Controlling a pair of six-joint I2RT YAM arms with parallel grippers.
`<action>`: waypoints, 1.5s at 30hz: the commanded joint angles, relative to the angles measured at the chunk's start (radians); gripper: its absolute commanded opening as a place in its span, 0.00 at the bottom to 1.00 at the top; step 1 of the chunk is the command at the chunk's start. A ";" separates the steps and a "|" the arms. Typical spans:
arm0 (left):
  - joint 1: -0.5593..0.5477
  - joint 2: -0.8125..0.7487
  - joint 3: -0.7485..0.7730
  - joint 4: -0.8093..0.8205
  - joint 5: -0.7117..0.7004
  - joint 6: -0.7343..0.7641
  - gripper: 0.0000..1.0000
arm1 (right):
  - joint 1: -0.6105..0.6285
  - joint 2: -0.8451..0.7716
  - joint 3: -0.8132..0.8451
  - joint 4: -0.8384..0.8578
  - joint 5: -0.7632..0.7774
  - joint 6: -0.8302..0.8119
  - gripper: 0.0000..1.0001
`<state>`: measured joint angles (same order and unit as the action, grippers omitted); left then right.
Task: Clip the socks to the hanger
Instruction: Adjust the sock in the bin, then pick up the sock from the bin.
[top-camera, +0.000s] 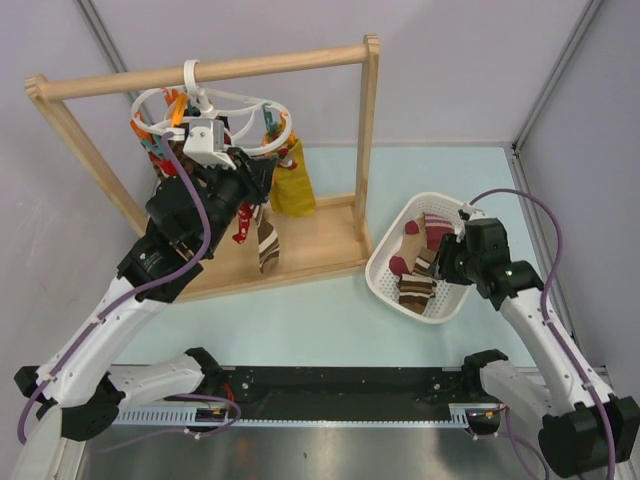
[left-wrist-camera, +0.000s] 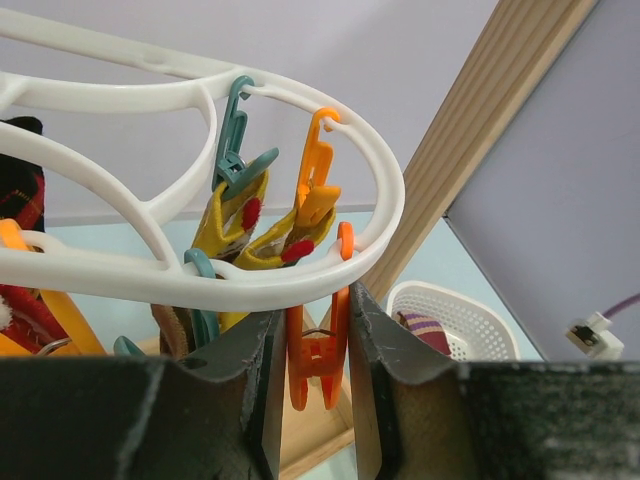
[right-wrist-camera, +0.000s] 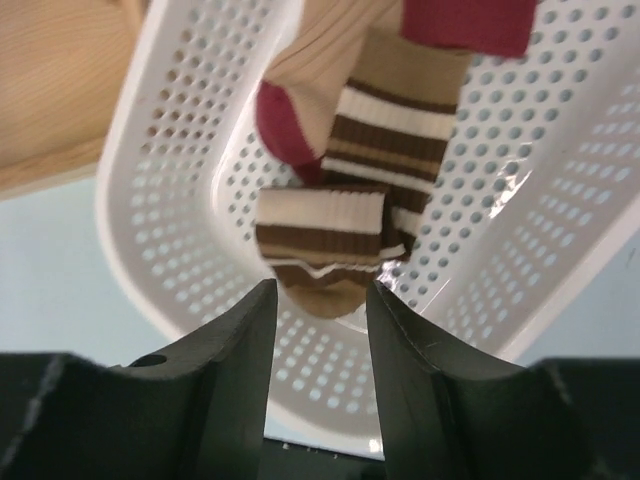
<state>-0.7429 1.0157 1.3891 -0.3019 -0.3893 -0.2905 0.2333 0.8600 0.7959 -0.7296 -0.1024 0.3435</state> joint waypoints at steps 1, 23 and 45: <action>0.007 -0.023 0.007 0.015 -0.013 -0.010 0.00 | -0.006 0.088 -0.009 0.162 0.174 -0.012 0.43; 0.007 -0.019 0.010 0.015 -0.013 -0.002 0.00 | -0.061 0.644 -0.038 0.585 0.198 0.089 0.38; 0.007 -0.020 0.022 0.014 -0.003 -0.015 0.00 | -0.045 0.200 -0.038 0.499 0.080 -0.055 0.00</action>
<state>-0.7429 1.0077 1.3891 -0.3096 -0.3851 -0.2916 0.1753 1.1610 0.7513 -0.2417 0.0467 0.3531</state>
